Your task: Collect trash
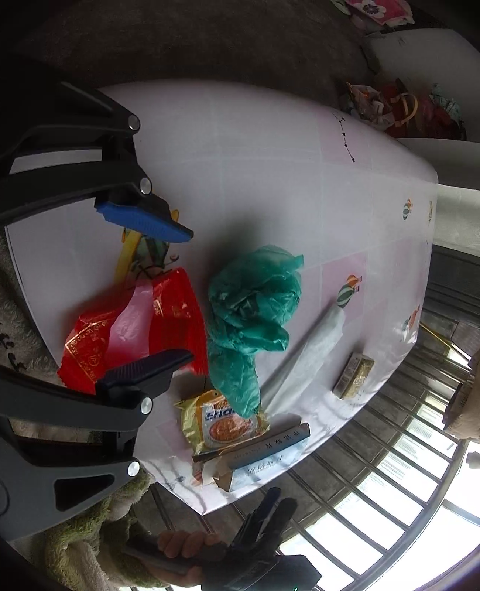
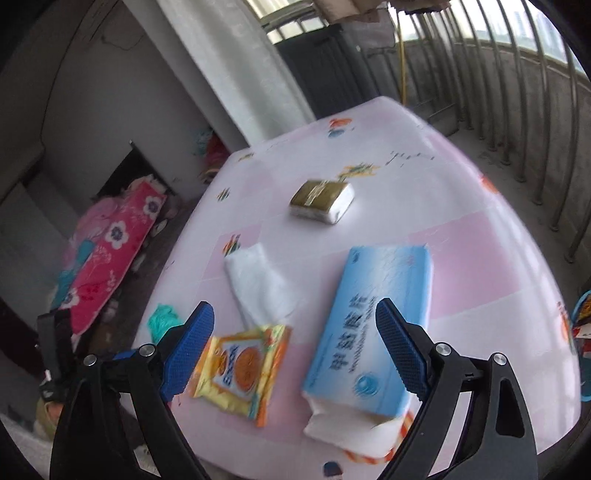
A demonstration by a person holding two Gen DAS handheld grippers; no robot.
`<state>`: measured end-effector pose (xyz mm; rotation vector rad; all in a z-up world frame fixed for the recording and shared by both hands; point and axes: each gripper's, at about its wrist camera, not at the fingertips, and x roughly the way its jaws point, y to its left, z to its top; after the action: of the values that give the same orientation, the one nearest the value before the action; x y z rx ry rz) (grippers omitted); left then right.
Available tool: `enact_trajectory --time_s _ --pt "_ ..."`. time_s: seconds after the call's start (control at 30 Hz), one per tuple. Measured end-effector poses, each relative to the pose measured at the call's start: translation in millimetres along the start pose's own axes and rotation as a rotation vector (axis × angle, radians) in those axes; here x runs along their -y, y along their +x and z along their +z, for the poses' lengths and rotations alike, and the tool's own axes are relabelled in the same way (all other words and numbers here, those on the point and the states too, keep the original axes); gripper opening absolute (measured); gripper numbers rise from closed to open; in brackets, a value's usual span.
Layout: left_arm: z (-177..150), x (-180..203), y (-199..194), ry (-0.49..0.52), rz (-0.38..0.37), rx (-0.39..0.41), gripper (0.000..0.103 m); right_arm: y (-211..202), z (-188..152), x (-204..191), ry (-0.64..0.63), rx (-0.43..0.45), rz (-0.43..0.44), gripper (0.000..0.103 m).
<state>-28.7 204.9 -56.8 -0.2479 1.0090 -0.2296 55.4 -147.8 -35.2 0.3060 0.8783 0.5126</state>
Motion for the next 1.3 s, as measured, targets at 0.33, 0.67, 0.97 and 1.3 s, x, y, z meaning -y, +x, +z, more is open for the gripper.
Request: enact_trajectory --time_s 0.33,0.67,0.97,1.3 --pt "-7 23 13 0.084 -0.052 -0.042 0.050 30 -30 -38 -0.107 -0.130 -0.019 0.065" --pt "-10 44 20 0.169 0.014 -0.014 0.030 48 -39 -50 -0.174 -0.173 -0.108 0.050" --pt "-3 31 24 0.120 -0.040 -0.024 0.007 76 -39 -56 -0.203 -0.226 -0.170 0.035" --pt "2 24 4 0.088 -0.097 0.026 0.004 73 -29 -45 -0.133 -0.207 -0.139 0.009"
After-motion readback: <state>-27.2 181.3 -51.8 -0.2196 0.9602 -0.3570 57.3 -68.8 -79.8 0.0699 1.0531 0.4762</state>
